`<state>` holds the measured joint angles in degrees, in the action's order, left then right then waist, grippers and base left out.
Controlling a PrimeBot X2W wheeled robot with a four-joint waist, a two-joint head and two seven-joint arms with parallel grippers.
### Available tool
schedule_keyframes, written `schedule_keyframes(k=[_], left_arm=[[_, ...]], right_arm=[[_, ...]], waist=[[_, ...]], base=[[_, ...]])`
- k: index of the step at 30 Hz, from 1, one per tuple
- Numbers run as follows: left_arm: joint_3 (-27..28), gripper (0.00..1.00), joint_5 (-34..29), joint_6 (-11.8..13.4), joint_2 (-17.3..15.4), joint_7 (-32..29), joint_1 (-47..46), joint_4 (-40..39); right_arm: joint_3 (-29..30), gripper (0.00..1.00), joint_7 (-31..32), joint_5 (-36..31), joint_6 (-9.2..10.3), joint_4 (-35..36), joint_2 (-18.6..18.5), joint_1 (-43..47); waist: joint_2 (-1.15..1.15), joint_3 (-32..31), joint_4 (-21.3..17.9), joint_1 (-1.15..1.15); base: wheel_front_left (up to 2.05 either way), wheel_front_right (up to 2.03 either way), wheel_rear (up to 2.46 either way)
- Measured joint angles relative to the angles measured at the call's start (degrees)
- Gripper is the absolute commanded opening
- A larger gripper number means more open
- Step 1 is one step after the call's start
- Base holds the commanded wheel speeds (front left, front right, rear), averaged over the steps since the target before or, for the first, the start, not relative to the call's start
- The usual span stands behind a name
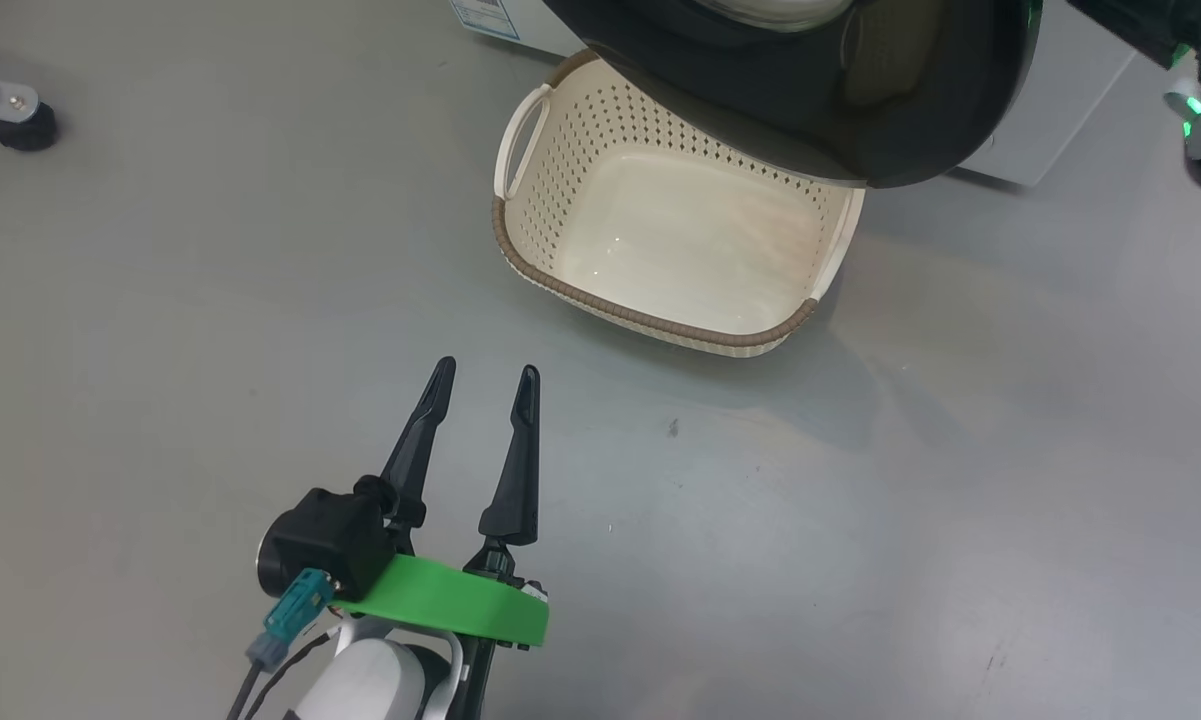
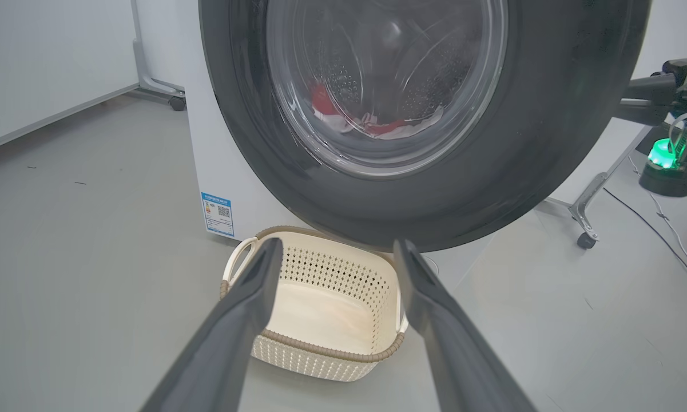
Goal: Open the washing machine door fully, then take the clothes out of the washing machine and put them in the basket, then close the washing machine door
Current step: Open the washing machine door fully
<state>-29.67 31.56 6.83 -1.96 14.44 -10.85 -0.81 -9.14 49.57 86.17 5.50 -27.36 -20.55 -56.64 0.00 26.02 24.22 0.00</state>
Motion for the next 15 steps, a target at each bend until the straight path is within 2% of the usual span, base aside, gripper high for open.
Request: schedule_keyframes(k=[4,8,9,12,15], left_arm=[[0.9,1.0,-0.6,0.0,0.0,0.0,0.0,0.3],[1.8,1.0,-1.1,0.0,0.0,0.0,0.0,1.0],[1.8,1.0,-1.1,0.0,0.0,0.0,0.0,1.0],[2.5,1.0,-1.5,0.0,0.0,0.0,0.0,1.8],[4.0,1.0,-1.7,0.0,0.0,0.0,0.0,2.2]], right_arm=[[-1.1,0.0,-3.9,-5.7,-4.74,2.1,-2.5,0.5],[-1.9,0.0,-7.9,-9.1,-9.13,3.1,-2.9,2.0],[-1.9,0.0,-7.9,-9.1,-9.13,3.1,-2.9,2.0],[-2.4,0.0,-11.4,-12.3,-12.17,3.9,-3.7,3.3],[-4.4,0.0,-15.1,-17.3,-13.04,5.4,-5.4,4.9]], waist=[[0.0,-1.3,-0.5,0.0],[0.0,-2.6,-1.5,0.0],[0.0,-2.6,-1.5,0.0],[0.0,-3.6,-2.3,0.0],[0.0,-4.8,-3.3,0.0]], base=[[0.0,0.0,0.0],[0.0,0.0,0.0],[0.0,0.0,0.0],[0.0,0.0,0.0],[0.0,0.0,0.0]])
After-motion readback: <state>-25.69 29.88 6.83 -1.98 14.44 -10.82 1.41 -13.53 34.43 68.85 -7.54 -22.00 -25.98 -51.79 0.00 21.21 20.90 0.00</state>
